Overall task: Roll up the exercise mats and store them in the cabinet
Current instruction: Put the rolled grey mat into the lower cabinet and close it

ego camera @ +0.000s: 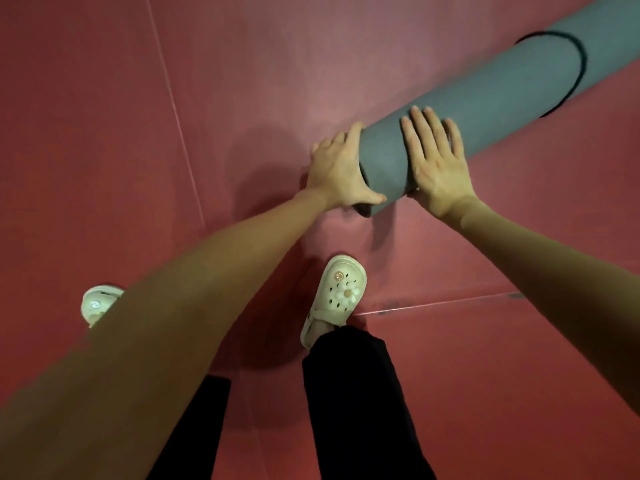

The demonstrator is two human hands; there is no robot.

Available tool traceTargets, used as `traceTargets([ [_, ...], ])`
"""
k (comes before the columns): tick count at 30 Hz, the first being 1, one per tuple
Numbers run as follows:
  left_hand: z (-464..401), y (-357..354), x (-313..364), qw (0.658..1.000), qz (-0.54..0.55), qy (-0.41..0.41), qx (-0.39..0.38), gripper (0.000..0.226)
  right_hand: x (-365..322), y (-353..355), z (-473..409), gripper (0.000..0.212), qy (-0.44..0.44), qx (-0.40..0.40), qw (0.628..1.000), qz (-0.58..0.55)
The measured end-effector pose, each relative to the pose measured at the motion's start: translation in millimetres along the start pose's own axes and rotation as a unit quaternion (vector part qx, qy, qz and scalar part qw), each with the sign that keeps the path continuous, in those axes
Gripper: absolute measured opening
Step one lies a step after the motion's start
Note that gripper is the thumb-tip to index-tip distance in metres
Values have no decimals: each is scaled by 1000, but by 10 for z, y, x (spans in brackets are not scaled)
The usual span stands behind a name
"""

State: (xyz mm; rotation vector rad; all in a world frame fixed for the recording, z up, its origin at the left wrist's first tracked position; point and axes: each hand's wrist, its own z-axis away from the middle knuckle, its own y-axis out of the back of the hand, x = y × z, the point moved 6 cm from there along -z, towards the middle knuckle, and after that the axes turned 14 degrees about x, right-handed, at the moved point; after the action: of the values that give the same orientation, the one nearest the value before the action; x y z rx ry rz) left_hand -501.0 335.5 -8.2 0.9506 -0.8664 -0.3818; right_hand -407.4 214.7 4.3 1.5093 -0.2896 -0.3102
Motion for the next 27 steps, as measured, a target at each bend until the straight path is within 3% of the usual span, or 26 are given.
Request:
traceTargets([
  [3, 171, 760, -151, 1000, 8, -4, 26, 107, -347, 563, -262, 130, 34, -22, 999, -35],
  [7, 516, 1927, -437, 999, 24, 16, 44, 108, -1008, 1294, -673, 136, 55, -30, 993, -99],
  [15, 1637, 3873, -1340, 988, 63, 61, 128, 122, -2777, 2511, -1196, 121, 79, -24, 971, -223],
  [20, 2281, 4866, -2041, 993, 22, 84, 80, 150, -4037, 3160, -1615, 123, 102, -22, 940, -325],
  [23, 2712, 5416, -2619, 991, -8, 115, 73, 144, -4881, 3381, -1860, 117, 134, -34, 922, -363],
  [27, 3442, 5965, -3422, 971, -26, 188, 149, 128, -6087, 3557, -2068, 109, 193, -74, 896, -393],
])
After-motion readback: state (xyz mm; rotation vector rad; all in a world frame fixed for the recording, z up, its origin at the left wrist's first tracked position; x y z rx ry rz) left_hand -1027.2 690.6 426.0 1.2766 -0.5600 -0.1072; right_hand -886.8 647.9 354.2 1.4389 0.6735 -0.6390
